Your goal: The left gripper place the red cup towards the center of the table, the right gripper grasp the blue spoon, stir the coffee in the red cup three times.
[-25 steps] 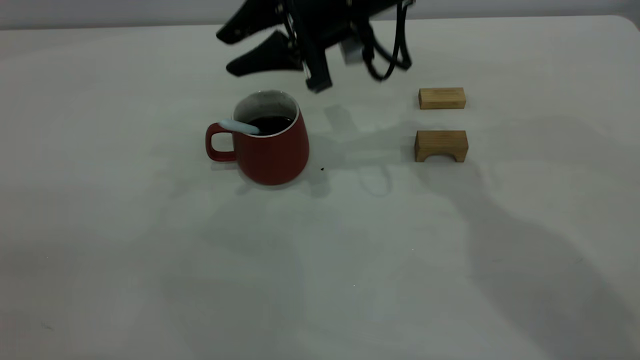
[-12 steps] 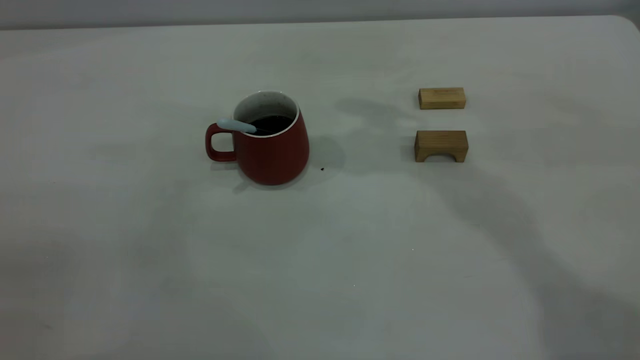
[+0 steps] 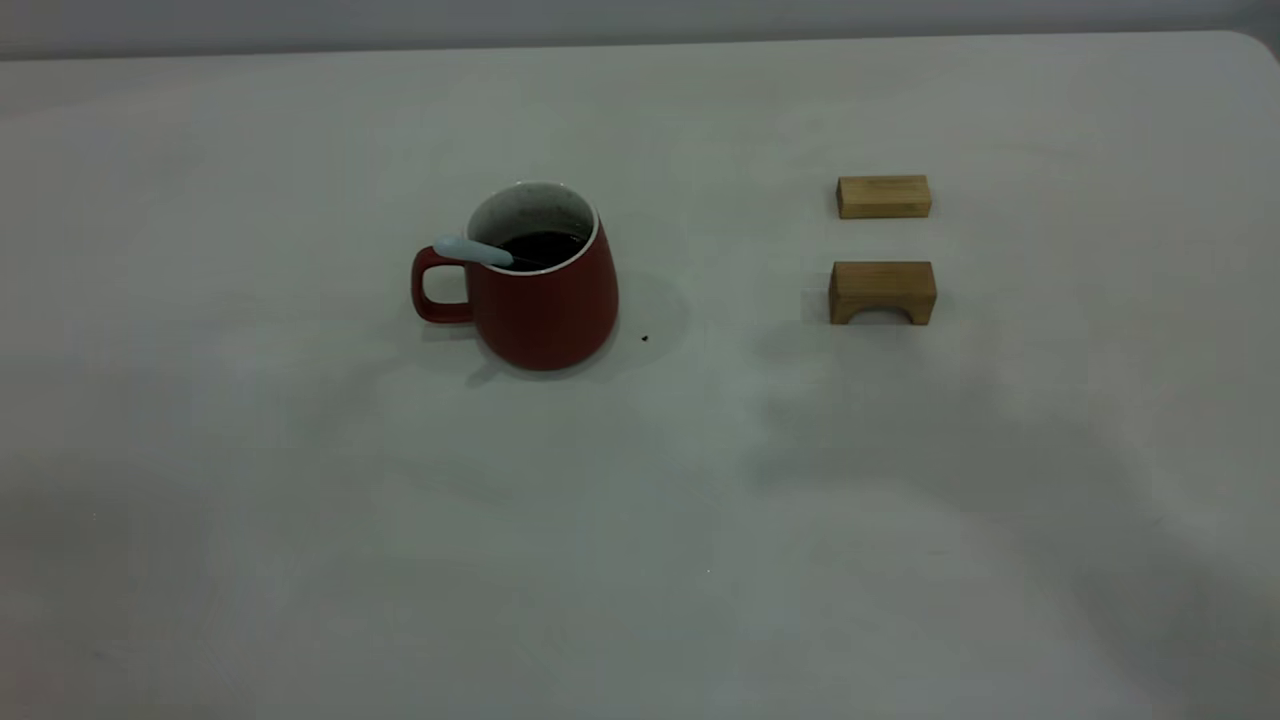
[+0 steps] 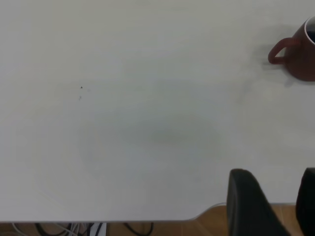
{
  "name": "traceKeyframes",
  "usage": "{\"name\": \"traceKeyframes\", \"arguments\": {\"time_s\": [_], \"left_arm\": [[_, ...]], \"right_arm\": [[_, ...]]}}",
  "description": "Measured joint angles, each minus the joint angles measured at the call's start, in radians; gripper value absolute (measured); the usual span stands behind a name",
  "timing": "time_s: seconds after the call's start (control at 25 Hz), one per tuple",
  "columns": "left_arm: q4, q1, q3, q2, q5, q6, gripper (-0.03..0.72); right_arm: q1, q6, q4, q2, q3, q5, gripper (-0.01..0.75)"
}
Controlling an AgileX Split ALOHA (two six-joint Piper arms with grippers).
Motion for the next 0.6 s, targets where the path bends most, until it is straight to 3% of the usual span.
{"name": "traceKeyframes", "arguments": {"time_s": [0.36, 0.44, 0.6], "left_arm": [[0.000, 0.000, 0.000, 0.000, 0.000, 0.000, 0.318], [0.000, 0.000, 0.000, 0.000, 0.000, 0.000, 0.318], [0.000, 0.000, 0.000, 0.000, 0.000, 0.000, 0.318]], "right_arm": [[-0.004, -0.031, -0.185, -0.528, 0.417, 0.006, 0.404], [-0.029, -0.046, -0.185, -0.642, 0.510, 0.006, 0.404], [-0.152, -0.075, -0.188, -0.886, 0.659, 0.006, 0.404]]}}
